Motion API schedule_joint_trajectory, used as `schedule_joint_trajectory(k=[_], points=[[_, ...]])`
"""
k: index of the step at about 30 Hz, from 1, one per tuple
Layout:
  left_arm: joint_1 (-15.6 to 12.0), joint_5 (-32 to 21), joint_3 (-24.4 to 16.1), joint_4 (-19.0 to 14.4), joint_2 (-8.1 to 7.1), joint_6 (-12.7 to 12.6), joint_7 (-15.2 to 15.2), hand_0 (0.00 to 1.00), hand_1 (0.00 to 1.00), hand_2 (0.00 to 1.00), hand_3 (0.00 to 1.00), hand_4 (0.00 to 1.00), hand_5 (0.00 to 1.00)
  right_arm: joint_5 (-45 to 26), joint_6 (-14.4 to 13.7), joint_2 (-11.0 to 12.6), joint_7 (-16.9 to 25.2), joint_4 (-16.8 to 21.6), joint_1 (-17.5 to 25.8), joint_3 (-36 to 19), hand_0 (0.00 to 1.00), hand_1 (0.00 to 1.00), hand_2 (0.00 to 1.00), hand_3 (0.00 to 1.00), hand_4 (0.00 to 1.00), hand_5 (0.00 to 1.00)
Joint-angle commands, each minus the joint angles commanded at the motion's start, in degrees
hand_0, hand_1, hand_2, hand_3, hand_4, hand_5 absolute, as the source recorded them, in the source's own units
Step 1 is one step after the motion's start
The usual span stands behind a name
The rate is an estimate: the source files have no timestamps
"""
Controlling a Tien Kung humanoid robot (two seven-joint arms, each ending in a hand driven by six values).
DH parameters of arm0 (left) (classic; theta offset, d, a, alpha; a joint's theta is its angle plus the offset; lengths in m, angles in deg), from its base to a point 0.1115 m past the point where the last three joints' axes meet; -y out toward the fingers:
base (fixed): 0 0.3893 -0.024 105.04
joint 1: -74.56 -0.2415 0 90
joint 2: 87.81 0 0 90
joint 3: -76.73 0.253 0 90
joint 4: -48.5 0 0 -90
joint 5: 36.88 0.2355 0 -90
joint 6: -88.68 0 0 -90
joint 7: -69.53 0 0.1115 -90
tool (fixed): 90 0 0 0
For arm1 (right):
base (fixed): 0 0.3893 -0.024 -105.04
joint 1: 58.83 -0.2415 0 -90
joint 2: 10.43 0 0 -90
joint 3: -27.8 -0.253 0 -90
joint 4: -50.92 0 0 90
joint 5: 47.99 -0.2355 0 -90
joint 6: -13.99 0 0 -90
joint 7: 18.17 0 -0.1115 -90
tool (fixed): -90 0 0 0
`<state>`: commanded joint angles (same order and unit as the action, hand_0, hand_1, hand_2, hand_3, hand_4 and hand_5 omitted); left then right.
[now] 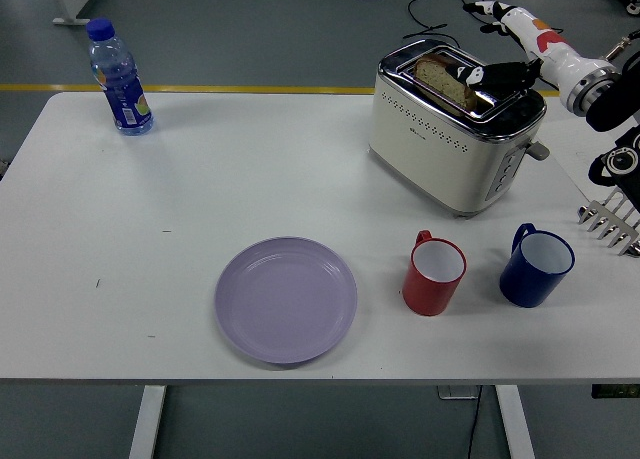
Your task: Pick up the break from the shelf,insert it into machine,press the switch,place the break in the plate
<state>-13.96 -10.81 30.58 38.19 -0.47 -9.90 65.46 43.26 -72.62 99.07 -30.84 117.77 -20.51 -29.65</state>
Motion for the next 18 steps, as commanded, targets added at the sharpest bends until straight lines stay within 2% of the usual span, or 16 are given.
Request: schedule_joint_trajectory(k=[4, 5, 10, 11, 16, 17, 18], points=[[-0.04, -0.54, 0.49, 0.0, -0.07, -0.1, 0.12, 0.697, 0.679, 0.733, 0.738, 0.499, 0.998, 2.23, -0.04, -2.19, -0.28, -3.53, -2.07, 1.41, 0.922, 0.868, 0.923, 0.908, 0.8, 0.348], [-0.04, -0.52, 0.53, 0.0, -0.09, -0.12, 0.1, 0.697, 0.679, 0.732, 0.737, 0.5, 0.998, 2.76, -0.04, -2.72, -0.49, -4.45, -2.61, 1.82, 0.882, 0.809, 0.876, 0.88, 0.795, 0.337], [-0.04, -0.45, 0.7, 0.0, -0.15, -0.16, 0.05, 0.697, 0.679, 0.732, 0.737, 0.5, 0.998, 6.45, -0.12, -4.54, -0.93, -8.1, -4.76, 3.55, 0.882, 0.809, 0.876, 0.88, 0.795, 0.337], [-0.04, -0.5, 0.8, 0.0, -0.17, -0.17, 0.06, 0.697, 0.678, 0.732, 0.736, 0.502, 0.998, 6.78, -0.2, -5.03, -1.13, -8.9, -5.3, 4.04, 0.818, 0.762, 0.794, 0.857, 0.786, 0.322], [-0.07, -0.27, 0.84, 0.0, -0.26, -0.22, -0.04, 0.697, 0.678, 0.732, 0.736, 0.502, 0.998, 8.36, -0.52, -6.87, -1.71, -13.06, -7.61, 5.79, 0.818, 0.762, 0.794, 0.857, 0.786, 0.322], [-0.08, -0.23, 0.85, 0.0, -0.27, -0.23, -0.05, 0.697, 0.676, 0.732, 0.736, 0.501, 0.998, 8.67, -0.64, -7.18, -1.82, -13.87, -7.99, 6.05, 0.76, 0.715, 0.755, 0.836, 0.777, 0.3], [-0.13, -0.17, 0.87, 0.0, -0.3, -0.23, -0.07, 0.697, 0.676, 0.732, 0.736, 0.501, 0.998, 9.11, -0.85, -7.79, -1.86, -15.32, -8.65, 6.35, 0.76, 0.715, 0.755, 0.836, 0.777, 0.3]])
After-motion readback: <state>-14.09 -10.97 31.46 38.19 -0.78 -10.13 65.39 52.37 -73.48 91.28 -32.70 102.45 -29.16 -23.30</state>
